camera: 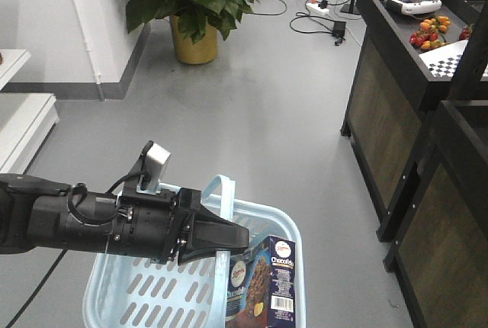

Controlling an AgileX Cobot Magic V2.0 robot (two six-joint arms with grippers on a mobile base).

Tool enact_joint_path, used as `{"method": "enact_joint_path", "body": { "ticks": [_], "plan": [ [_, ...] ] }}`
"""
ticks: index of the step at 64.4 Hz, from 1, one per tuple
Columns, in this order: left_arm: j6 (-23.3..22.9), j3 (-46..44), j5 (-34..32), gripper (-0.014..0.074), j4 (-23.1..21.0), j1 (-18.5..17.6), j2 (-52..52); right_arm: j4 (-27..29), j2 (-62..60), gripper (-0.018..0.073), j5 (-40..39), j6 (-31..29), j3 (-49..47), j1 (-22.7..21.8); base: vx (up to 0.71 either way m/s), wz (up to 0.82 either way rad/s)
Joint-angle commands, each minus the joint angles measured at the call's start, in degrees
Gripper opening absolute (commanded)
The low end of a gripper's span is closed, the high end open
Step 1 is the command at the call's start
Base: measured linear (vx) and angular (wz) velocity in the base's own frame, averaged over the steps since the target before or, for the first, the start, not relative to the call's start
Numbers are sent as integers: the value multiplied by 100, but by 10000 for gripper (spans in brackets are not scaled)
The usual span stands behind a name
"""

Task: Left arm holds basket, right arm returns cookies
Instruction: 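Turn the base past the potted plant carrying the basket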

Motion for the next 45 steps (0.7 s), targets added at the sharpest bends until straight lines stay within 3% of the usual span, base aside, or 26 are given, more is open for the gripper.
{"method": "enact_joint_path", "body": {
  "ticks": [1, 45],
  "plan": [
    [69, -141, 452, -6, -450, -15, -265, -16, -61, -8, -438, 8, -3, -29, 32, -11],
    [69, -141, 452, -6, -450, -15, -265, -16, -61, -8, -438, 8, -3, -29, 35, 5]
  ]
}}
